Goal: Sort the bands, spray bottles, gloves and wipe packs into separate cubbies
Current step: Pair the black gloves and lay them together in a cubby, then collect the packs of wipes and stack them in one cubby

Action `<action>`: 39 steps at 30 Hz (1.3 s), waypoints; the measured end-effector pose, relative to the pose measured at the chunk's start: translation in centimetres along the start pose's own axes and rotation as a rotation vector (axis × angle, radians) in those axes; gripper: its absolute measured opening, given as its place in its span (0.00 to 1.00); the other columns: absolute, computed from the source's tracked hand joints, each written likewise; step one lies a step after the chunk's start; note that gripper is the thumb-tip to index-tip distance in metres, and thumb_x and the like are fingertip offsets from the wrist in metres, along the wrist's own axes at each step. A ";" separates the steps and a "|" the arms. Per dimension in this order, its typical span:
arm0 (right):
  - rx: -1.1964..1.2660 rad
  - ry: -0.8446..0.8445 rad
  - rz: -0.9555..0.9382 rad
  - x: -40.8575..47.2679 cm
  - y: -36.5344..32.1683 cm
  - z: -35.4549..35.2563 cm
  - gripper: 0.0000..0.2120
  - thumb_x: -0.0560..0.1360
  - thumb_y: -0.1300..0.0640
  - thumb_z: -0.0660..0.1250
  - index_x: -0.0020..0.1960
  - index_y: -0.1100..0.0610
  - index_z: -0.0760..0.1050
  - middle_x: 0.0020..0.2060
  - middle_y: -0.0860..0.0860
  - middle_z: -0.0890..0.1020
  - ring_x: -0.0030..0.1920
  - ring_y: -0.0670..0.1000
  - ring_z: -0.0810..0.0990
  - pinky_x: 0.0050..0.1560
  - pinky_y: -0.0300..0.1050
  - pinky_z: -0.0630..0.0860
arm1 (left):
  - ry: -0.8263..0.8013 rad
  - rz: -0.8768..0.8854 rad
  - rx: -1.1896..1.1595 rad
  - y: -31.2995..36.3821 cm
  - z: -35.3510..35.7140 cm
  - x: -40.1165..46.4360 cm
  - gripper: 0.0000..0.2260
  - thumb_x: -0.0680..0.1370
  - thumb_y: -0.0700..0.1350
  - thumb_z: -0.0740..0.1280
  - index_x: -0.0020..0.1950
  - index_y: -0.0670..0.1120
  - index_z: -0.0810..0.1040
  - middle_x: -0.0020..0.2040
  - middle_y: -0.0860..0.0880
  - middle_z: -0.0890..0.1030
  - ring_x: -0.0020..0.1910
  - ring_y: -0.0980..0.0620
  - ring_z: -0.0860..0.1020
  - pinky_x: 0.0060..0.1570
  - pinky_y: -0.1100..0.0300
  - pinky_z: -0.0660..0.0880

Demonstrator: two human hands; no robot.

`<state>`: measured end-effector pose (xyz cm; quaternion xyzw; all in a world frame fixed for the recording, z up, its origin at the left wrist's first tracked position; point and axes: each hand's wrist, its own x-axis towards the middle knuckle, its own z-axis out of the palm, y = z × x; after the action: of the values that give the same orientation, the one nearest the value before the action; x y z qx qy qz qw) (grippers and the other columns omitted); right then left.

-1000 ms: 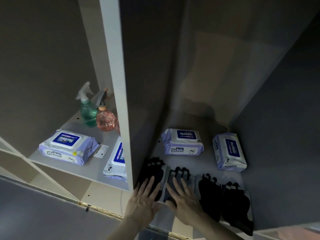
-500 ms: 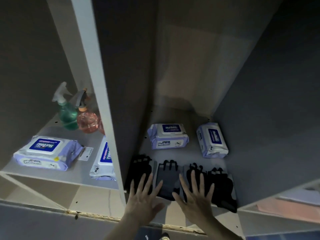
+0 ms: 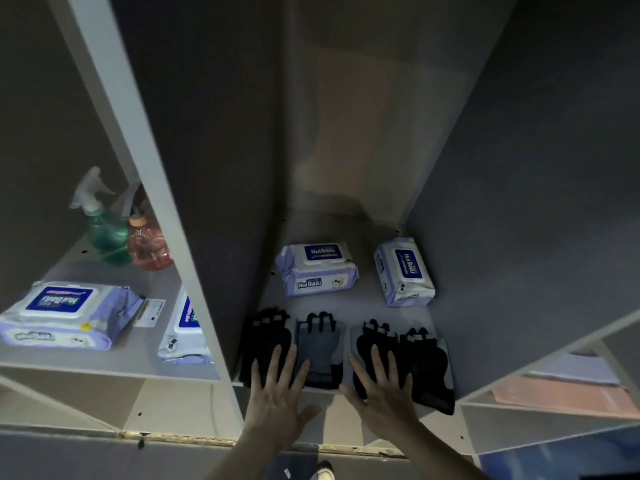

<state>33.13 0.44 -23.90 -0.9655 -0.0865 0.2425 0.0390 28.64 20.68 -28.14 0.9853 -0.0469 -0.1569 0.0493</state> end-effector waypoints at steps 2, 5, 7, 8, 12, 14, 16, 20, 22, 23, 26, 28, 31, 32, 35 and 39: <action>-0.029 -0.018 -0.006 0.1 0.2 -0.2 0.49 0.54 0.21 0.24 0.73 0.33 0.36 0.76 0.46 0.35 0.76 0.58 0.34 0.72 0.68 0.44 | 0.007 0.000 -0.010 0.1 -0.7 -0.3 0.38 0.76 0.69 0.40 0.64 0.49 0.78 0.70 0.43 0.72 0.69 0.38 0.68 0.57 0.32 0.66; -0.035 -0.068 0.003 0.0 0.1 -0.5 0.49 0.53 0.20 0.26 0.73 0.33 0.34 0.76 0.46 0.34 0.76 0.57 0.34 0.72 0.68 0.43 | -0.003 0.033 0.043 0.6 -2.1 -0.6 0.39 0.73 0.70 0.35 0.78 0.53 0.55 0.78 0.45 0.44 0.77 0.38 0.48 0.67 0.29 0.53; -0.027 -0.092 0.019 0.0 -0.1 -0.7 0.49 0.53 0.20 0.28 0.73 0.33 0.35 0.76 0.46 0.34 0.76 0.57 0.34 0.71 0.68 0.43 | -0.052 0.033 0.024 0.6 -2.0 -0.9 0.36 0.75 0.71 0.40 0.78 0.54 0.40 0.75 0.50 0.29 0.76 0.42 0.34 0.71 0.33 0.41; -0.026 -0.099 0.029 0.1 -0.3 -0.8 0.48 0.53 0.21 0.29 0.73 0.33 0.35 0.76 0.46 0.34 0.76 0.57 0.34 0.71 0.68 0.43 | -0.061 0.036 0.033 0.5 -2.3 -1.0 0.35 0.76 0.70 0.44 0.77 0.54 0.39 0.74 0.51 0.27 0.75 0.42 0.32 0.71 0.34 0.39; -0.047 -0.103 0.058 -0.1 -0.7 -1.0 0.46 0.57 0.21 0.32 0.73 0.33 0.37 0.77 0.45 0.37 0.77 0.56 0.37 0.72 0.66 0.45 | -0.099 0.044 0.031 0.4 -3.0 -1.2 0.34 0.76 0.70 0.42 0.77 0.56 0.40 0.76 0.53 0.31 0.75 0.43 0.32 0.70 0.34 0.38; -0.072 -0.088 0.079 -0.2 -1.1 -1.1 0.47 0.55 0.21 0.30 0.73 0.32 0.38 0.77 0.44 0.39 0.77 0.55 0.39 0.73 0.64 0.47 | -0.122 0.031 0.024 0.5 -3.2 -1.0 0.33 0.76 0.69 0.42 0.78 0.56 0.41 0.78 0.53 0.35 0.76 0.43 0.33 0.70 0.33 0.38; -0.109 -0.055 0.087 -0.4 -1.3 -0.9 0.53 0.49 0.20 0.25 0.73 0.33 0.38 0.77 0.44 0.41 0.77 0.54 0.42 0.74 0.63 0.48 | -0.139 0.018 0.000 0.5 -3.6 -0.8 0.31 0.79 0.65 0.48 0.78 0.56 0.43 0.78 0.53 0.37 0.76 0.43 0.34 0.70 0.32 0.39; -0.140 -0.170 0.075 -0.3 -1.7 -2.3 0.55 0.48 0.18 0.31 0.74 0.35 0.37 0.77 0.46 0.41 0.77 0.56 0.42 0.74 0.62 0.48 | -0.222 0.002 -0.071 -0.1 -6.0 0.0 0.28 0.79 0.57 0.58 0.77 0.57 0.51 0.79 0.52 0.44 0.77 0.42 0.41 0.71 0.33 0.48; -0.108 -0.215 0.061 -0.2 -1.7 -3.2 0.58 0.46 0.18 0.34 0.75 0.36 0.37 0.78 0.46 0.41 0.77 0.56 0.42 0.75 0.61 0.46 | -0.202 -0.049 -0.150 -0.1 -7.5 0.0 0.29 0.79 0.55 0.60 0.77 0.57 0.52 0.79 0.51 0.44 0.77 0.42 0.47 0.71 0.36 0.53; -0.105 -0.204 0.049 -0.2 -1.6 -3.3 0.62 0.42 0.18 0.32 0.75 0.37 0.37 0.78 0.46 0.42 0.77 0.55 0.42 0.75 0.59 0.46 | -0.154 -0.080 -0.199 0.0 -8.1 -0.2 0.30 0.79 0.55 0.60 0.77 0.57 0.50 0.79 0.51 0.43 0.77 0.42 0.49 0.71 0.38 0.55; -0.184 -0.083 -0.040 -0.6 -1.6 -4.2 0.72 0.34 0.20 0.20 0.76 0.42 0.37 0.78 0.45 0.45 0.78 0.52 0.44 0.76 0.54 0.46 | 0.052 -0.118 -0.392 0.8 -9.5 -1.6 0.30 0.79 0.54 0.61 0.77 0.57 0.52 0.79 0.53 0.46 0.76 0.45 0.54 0.71 0.44 0.60; -0.140 -0.052 -0.155 -1.1 -1.6 -5.5 0.71 0.38 0.17 0.24 0.77 0.47 0.36 0.78 0.47 0.45 0.78 0.52 0.45 0.76 0.51 0.47 | 0.144 -0.115 -0.618 0.7 -10.0 -2.6 0.28 0.78 0.52 0.63 0.77 0.55 0.57 0.79 0.54 0.50 0.76 0.48 0.57 0.71 0.51 0.61; 0.352 -0.178 -0.239 -2.1 -2.3 -8.4 0.46 0.70 0.31 0.59 0.77 0.52 0.43 0.76 0.46 0.53 0.77 0.50 0.49 0.74 0.45 0.52 | 0.240 -0.193 -1.112 0.4 -10.8 -3.4 0.24 0.78 0.47 0.67 0.73 0.49 0.66 0.74 0.48 0.65 0.71 0.49 0.67 0.69 0.62 0.61; 0.566 -0.223 -0.223 -2.1 -2.5 -9.2 0.37 0.75 0.44 0.64 0.77 0.52 0.50 0.74 0.46 0.58 0.76 0.49 0.55 0.71 0.43 0.57 | 0.247 -0.261 -1.342 0.4 -11.2 -3.5 0.22 0.77 0.45 0.68 0.71 0.47 0.70 0.69 0.47 0.72 0.66 0.47 0.72 0.66 0.58 0.66; 0.922 -0.289 -0.151 -0.2 -3.3 -10.8 0.28 0.77 0.55 0.65 0.74 0.52 0.61 0.65 0.50 0.73 0.67 0.51 0.71 0.61 0.45 0.70 | 0.267 -0.356 -1.821 0.6 -12.7 -3.5 0.12 0.78 0.40 0.66 0.61 0.50 0.76 0.48 0.51 0.81 0.48 0.48 0.78 0.50 0.53 0.72; 0.894 -0.105 -0.311 3.3 -4.6 -12.7 0.28 0.76 0.62 0.67 0.73 0.52 0.63 0.63 0.51 0.73 0.62 0.47 0.73 0.54 0.34 0.73 | 0.486 -0.401 -1.623 0.4 -13.2 -1.7 0.16 0.76 0.40 0.68 0.63 0.52 0.76 0.43 0.54 0.80 0.39 0.54 0.78 0.44 0.62 0.76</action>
<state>41.35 5.10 -13.69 -0.8162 -0.1189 0.2956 0.4820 31.17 21.60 -15.08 0.6415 0.2656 0.0670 0.7165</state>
